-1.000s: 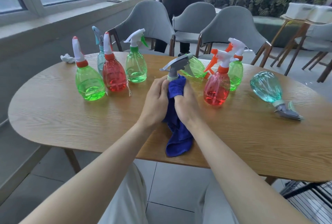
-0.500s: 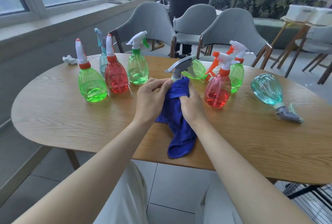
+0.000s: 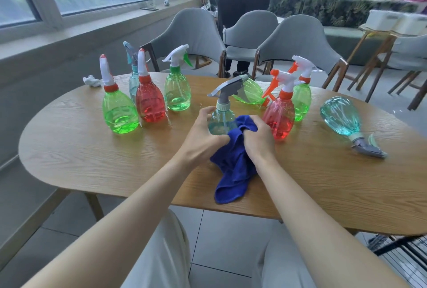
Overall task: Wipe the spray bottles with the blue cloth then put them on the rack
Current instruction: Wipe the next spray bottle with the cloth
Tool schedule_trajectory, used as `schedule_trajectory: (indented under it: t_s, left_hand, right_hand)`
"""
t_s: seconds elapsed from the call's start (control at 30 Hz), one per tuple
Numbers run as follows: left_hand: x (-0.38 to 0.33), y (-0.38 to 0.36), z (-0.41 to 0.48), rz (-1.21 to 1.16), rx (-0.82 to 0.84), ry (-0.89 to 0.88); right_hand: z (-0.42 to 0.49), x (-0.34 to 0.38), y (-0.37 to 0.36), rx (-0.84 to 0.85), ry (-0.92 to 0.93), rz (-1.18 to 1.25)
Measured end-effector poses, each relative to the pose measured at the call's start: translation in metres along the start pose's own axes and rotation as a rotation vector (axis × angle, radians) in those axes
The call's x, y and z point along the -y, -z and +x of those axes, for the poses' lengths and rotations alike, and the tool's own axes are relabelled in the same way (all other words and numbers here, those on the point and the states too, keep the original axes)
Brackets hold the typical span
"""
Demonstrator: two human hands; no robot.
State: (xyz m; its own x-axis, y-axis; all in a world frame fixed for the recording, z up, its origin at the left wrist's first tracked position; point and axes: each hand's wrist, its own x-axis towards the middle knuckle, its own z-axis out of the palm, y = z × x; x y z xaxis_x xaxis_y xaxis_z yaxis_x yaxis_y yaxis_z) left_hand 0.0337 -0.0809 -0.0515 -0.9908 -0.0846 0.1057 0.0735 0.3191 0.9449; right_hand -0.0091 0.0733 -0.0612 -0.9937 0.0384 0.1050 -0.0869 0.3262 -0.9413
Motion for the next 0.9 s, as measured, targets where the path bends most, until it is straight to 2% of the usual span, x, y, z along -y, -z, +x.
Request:
schedule_trajectory:
  t_s: [0.07, 0.13, 0.27, 0.57, 0.8, 0.9]
  left_hand:
    - [0.002, -0.001, 0.006, 0.017, 0.049, -0.025]
    - [0.004, 0.001, 0.012, 0.082, 0.019, -0.041]
    - [0.011, 0.014, 0.027, 0.243, -0.154, -0.064]
    - [0.041, 0.072, 0.054, 0.453, -0.456, 0.087]
    - [0.054, 0.078, 0.05, 0.591, -0.66, -0.004]
    - [0.05, 0.069, 0.046, 0.632, -0.746, -0.051]
  right_hand:
    - [0.002, 0.001, 0.001, 0.011, 0.026, 0.016]
    - [0.003, 0.004, 0.0, 0.014, 0.031, 0.034]
    - [0.007, 0.006, -0.008, 0.027, 0.057, 0.038]
    - [0.016, 0.022, -0.044, 0.123, 0.025, 0.21]
    - [0.031, 0.017, -0.056, 0.139, 0.006, 0.194]
    - [0.035, 0.012, -0.052, 0.132, -0.018, 0.259]
